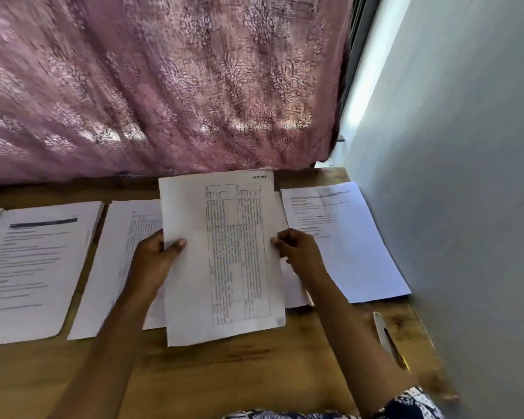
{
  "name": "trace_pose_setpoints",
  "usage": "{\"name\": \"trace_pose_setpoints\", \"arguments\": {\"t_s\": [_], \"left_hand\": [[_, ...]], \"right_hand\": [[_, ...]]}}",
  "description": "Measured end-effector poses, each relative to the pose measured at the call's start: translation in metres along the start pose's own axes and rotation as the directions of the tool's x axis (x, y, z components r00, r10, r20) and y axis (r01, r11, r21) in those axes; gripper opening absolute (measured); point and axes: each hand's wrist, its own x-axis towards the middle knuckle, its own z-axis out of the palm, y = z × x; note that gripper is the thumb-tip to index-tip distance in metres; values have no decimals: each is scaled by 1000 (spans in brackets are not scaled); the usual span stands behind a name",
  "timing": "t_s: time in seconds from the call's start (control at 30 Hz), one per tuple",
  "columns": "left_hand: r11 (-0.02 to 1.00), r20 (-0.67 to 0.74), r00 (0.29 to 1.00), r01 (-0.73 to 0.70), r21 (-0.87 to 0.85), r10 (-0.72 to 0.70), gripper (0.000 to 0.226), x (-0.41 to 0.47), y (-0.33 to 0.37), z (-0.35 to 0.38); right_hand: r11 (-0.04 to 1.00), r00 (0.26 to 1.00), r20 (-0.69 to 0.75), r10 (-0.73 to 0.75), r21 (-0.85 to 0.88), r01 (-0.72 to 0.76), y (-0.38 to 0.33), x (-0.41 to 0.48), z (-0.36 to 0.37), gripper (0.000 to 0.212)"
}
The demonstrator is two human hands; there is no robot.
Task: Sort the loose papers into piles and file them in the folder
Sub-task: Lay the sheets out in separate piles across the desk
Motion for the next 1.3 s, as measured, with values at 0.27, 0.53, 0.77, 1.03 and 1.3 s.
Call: {"name": "trace_pose_setpoints", "arguments": {"t_s": [0.27,0.53,0.77,1.03,1.3], "left_hand": [[954,-267,963,59,295,23,36,47,-34,-107],[770,-223,966,41,637,133,68,61,-65,-120],[543,173,966,-252,801,194,83,46,-95,-87],[516,385,834,-548,658,396,60,19,-82,-20],[547,622,663,-729,412,416,66,-42,-49,104]], "right_hand": [[977,991,129,29,-211,-1,-32,28,142,11],[830,1000,-19,2,-558,-12,-26,37,193,15],[833,986,-147,-74,-554,-20,-21,31,196,24],[493,822,-54,-567,-822,286,16,-21,98,23],[317,914,214,-344,-890,328,89,-68,-52,71]]}}
